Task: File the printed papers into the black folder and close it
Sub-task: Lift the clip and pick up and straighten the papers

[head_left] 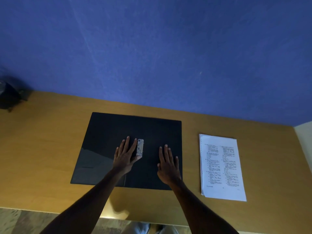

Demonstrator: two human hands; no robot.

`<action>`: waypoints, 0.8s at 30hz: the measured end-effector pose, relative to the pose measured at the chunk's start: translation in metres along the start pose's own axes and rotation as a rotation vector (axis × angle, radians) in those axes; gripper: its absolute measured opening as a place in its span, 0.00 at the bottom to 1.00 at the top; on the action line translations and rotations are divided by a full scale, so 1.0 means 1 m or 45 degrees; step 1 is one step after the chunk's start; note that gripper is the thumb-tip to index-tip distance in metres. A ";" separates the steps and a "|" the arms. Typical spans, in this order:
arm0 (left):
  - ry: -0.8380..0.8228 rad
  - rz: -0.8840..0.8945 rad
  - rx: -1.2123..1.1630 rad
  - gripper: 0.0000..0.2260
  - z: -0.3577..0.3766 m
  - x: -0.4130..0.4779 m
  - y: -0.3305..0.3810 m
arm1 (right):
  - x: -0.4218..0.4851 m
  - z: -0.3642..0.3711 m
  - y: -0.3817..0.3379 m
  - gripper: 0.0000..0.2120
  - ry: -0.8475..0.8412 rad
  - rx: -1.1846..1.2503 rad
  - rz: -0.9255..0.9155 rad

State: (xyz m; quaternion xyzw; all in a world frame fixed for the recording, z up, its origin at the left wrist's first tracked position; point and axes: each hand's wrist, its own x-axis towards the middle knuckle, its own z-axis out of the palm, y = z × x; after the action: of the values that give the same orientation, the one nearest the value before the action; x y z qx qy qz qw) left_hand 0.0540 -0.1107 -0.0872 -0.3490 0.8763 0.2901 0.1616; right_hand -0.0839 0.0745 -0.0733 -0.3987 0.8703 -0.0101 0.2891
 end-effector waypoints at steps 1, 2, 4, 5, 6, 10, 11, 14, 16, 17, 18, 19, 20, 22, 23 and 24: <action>-0.020 0.008 -0.018 0.38 -0.002 0.000 -0.001 | 0.000 0.000 0.000 0.38 0.000 -0.004 0.001; -0.039 0.014 -0.045 0.38 -0.005 0.000 -0.001 | 0.000 0.000 -0.001 0.38 -0.001 -0.008 0.001; -0.056 0.028 -0.114 0.37 -0.010 0.000 -0.001 | 0.000 0.001 -0.001 0.38 0.005 -0.018 0.001; -0.052 0.033 -0.160 0.36 -0.013 0.000 0.000 | -0.001 0.001 -0.001 0.38 0.005 -0.020 0.004; -0.038 0.037 -0.219 0.35 -0.015 -0.001 0.000 | -0.001 0.001 -0.002 0.38 0.003 -0.019 0.007; 0.077 0.106 -0.446 0.25 -0.022 -0.006 -0.001 | -0.001 0.001 -0.002 0.38 0.005 -0.020 0.004; 0.095 0.127 -0.479 0.23 -0.023 -0.006 -0.001 | -0.001 0.000 -0.002 0.38 0.003 -0.017 0.004; 0.179 0.149 -0.515 0.18 -0.024 -0.009 0.003 | -0.001 0.000 -0.002 0.38 -0.002 -0.012 0.000; 0.239 0.161 -0.496 0.16 -0.025 -0.012 0.006 | -0.001 -0.001 -0.001 0.38 0.000 -0.018 0.002; 0.260 0.159 -0.475 0.16 -0.026 -0.013 0.008 | -0.001 -0.001 -0.001 0.38 0.002 -0.021 0.002; 0.280 0.148 -0.455 0.15 -0.028 -0.014 0.010 | -0.001 0.000 -0.001 0.38 0.005 -0.022 0.000; 0.301 0.133 -0.444 0.15 -0.030 -0.014 0.011 | -0.001 0.000 -0.001 0.38 0.005 -0.021 -0.002; 0.323 0.117 -0.436 0.15 -0.032 -0.012 0.013 | -0.001 0.000 -0.001 0.38 0.006 -0.017 -0.004; 0.377 0.092 -0.419 0.14 -0.038 -0.007 0.017 | 0.000 0.000 -0.001 0.38 0.012 -0.015 -0.005; 0.408 0.085 -0.432 0.13 -0.041 -0.003 0.020 | -0.001 0.000 -0.001 0.38 0.016 -0.018 -0.004; 0.437 0.082 -0.469 0.12 -0.044 0.001 0.022 | -0.001 0.001 -0.001 0.38 0.018 -0.019 -0.004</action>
State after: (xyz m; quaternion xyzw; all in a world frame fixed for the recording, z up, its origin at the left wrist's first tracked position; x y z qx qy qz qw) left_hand 0.0343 -0.1258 -0.0449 -0.3884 0.8341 0.3863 -0.0652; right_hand -0.0825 0.0744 -0.0731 -0.4021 0.8717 -0.0070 0.2799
